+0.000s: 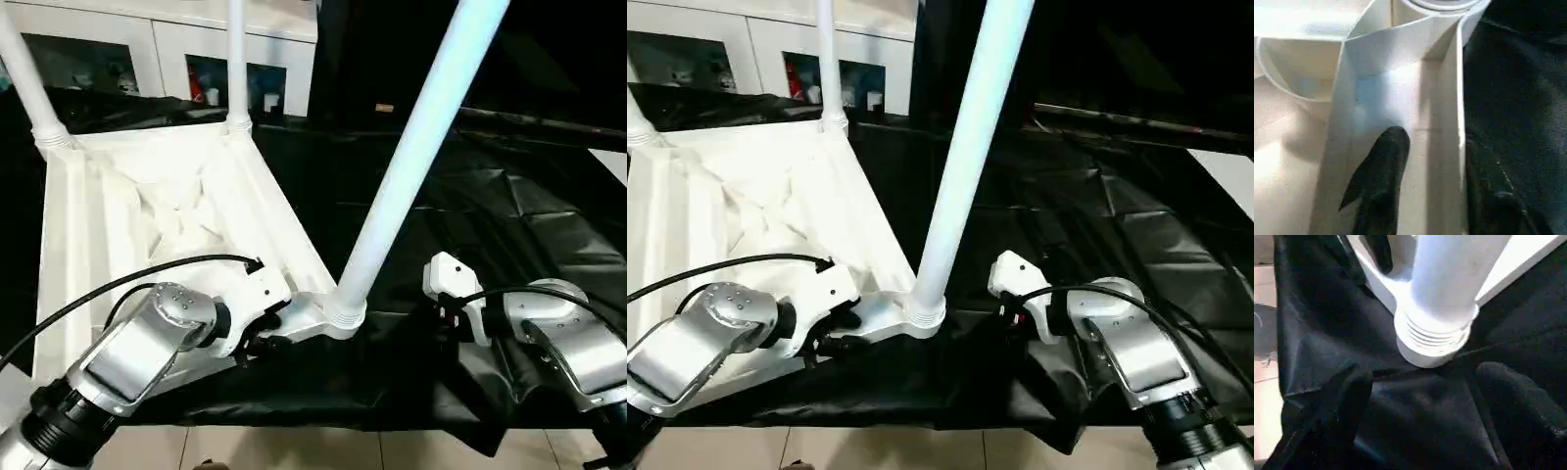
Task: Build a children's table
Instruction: Rotate table base, then rotate leg to tighten
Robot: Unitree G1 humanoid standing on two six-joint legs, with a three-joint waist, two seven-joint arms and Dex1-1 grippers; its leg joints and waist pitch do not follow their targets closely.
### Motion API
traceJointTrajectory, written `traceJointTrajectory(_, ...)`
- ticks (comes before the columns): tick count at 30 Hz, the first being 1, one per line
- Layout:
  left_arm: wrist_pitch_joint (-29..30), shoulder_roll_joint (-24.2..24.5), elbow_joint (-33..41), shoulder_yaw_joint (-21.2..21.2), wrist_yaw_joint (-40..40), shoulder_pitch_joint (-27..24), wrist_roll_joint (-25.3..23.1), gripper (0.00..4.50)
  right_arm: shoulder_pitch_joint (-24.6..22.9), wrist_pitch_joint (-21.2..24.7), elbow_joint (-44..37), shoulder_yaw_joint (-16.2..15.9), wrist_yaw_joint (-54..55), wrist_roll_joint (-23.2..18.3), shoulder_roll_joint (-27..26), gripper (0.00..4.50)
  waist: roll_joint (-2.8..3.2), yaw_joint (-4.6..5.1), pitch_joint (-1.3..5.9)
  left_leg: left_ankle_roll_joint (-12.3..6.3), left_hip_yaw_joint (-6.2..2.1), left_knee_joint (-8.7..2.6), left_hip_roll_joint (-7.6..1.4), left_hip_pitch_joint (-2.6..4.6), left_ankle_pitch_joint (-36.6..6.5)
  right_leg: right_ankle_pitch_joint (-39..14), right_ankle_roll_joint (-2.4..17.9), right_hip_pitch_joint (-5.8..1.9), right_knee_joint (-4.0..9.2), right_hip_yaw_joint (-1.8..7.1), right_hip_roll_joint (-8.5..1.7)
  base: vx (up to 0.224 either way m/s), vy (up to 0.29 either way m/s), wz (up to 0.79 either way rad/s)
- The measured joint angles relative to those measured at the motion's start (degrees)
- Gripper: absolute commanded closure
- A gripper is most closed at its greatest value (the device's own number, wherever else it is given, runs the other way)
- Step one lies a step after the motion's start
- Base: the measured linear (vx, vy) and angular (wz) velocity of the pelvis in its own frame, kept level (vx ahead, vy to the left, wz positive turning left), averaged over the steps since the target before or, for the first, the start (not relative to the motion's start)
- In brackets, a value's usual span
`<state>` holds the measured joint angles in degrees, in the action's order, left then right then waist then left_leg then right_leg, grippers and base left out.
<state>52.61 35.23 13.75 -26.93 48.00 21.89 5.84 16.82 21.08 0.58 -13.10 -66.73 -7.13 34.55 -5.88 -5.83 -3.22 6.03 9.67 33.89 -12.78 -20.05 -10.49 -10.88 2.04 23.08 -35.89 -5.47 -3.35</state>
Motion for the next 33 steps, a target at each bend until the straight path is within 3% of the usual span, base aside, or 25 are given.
traceJointTrajectory(6, -4.8, 0.4, -0.9, -0.8, 1.3, 0.1, -0.4, 3.24, -0.5, 0.3, -0.2, -0.6, 0.0, 0.0, 0.0, 0.63, 0.00, -0.52, 0.00, 0.00, -0.01, 0.02, 0.00, 0.00, 0.0, 0.0, 0.0, -0.01, 0.01, -0.01, 0.00, 0.000, 0.000, 0.00)
traceJointTrajectory(16, -32.8, 1.0, -15.9, -3.2, 5.5, 3.3, -4.4, 4.19, -0.5, 1.3, -0.5, -0.9, 0.6, 0.0, 0.0, 0.63, -0.02, -0.82, 0.05, 0.01, -0.04, 0.02, 0.01, 0.06, 0.0, 0.0, -0.1, -0.08, -0.01, -0.02, 0.00, 0.000, 0.000, 0.00)
traceJointTrajectory(20, -43.0, 1.5, -23.4, -2.9, 5.6, 5.3, -6.4, 4.33, -0.5, 1.4, -0.5, -0.9, 1.1, 0.0, 0.0, 0.63, 0.00, -1.17, 0.06, 0.02, -0.04, 0.02, 0.01, 0.06, 0.0, 0.0, -0.1, -0.12, -0.03, -0.06, -0.01, 0.000, 0.000, 0.00)
traceJointTrajectory(27, -55.5, 1.1, -29.9, -2.5, 8.3, 6.2, -7.3, 4.47, -0.5, 1.4, -0.5, -0.9, 1.4, 0.0, 0.0, 0.63, 0.15, -2.76, 0.11, -0.04, -0.03, 0.03, 0.01, 0.10, 0.0, 0.0, -0.1, -0.09, 0.12, -0.05, -0.06, 0.000, 0.000, 0.00)
traceJointTrajectory(33, -62.2, 0.3, -35.0, -1.5, 9.4, 6.6, -7.7, 4.49, -0.5, 1.4, -0.5, -0.9, 1.8, 0.0, 0.0, 0.63, 0.53, -2.77, 0.27, -0.02, -0.02, 0.03, 0.01, 0.10, 0.0, 0.0, -0.1, -0.23, 0.06, -0.02, -0.08, 0.000, 0.000, 0.00)
